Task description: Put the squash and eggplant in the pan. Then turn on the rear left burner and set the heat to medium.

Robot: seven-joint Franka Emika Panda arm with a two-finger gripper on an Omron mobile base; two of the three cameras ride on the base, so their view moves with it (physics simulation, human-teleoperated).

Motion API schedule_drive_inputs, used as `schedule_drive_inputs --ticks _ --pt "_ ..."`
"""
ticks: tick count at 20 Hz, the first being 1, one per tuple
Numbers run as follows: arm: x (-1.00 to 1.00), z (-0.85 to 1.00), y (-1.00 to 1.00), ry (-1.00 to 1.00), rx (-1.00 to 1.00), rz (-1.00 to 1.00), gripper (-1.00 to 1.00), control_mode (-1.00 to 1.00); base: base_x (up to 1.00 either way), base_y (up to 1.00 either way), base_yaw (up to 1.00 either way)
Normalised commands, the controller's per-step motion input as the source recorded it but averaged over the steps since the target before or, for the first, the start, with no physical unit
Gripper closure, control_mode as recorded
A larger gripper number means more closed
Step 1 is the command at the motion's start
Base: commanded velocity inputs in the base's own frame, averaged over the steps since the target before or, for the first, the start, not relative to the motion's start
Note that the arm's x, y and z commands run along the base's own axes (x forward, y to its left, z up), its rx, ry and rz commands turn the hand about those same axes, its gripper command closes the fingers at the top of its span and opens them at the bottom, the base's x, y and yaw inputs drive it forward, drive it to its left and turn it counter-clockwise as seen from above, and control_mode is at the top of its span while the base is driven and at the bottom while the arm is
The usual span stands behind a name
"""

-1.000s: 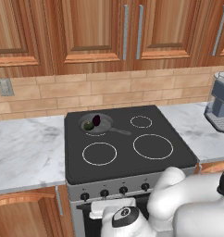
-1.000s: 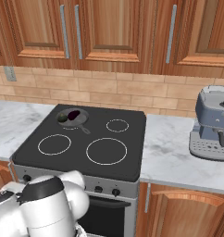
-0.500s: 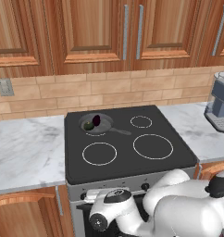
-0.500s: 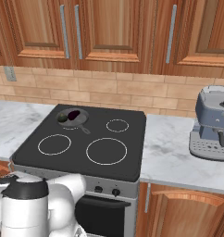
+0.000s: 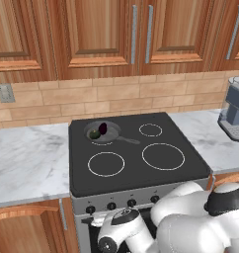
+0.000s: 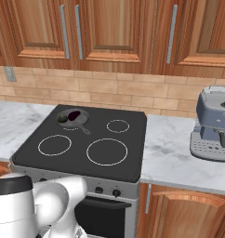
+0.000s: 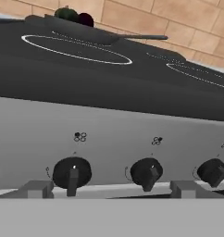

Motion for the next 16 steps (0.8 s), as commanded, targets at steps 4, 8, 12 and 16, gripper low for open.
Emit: schedule_drive_inputs --ticks 4,8,12,16 --pt "0.12 -0.5 -0.51 0.0 0.0 0.12 -1.0 -1.0 0.0 0.0 0.0" --pt "0.49 -0.18 -0.57 0.0 0.0 0.1 -1.0 -1.0 0.0 0.0 0.0" --pt "0.65 -0.01 -0.56 0.0 0.0 0.09 -1.0 -1.0 0.0 0.0 0.0" --pt "0.59 0.0 -0.42 0.0 0.01 0.12 -1.0 -1.0 0.0 0.0 0.0"
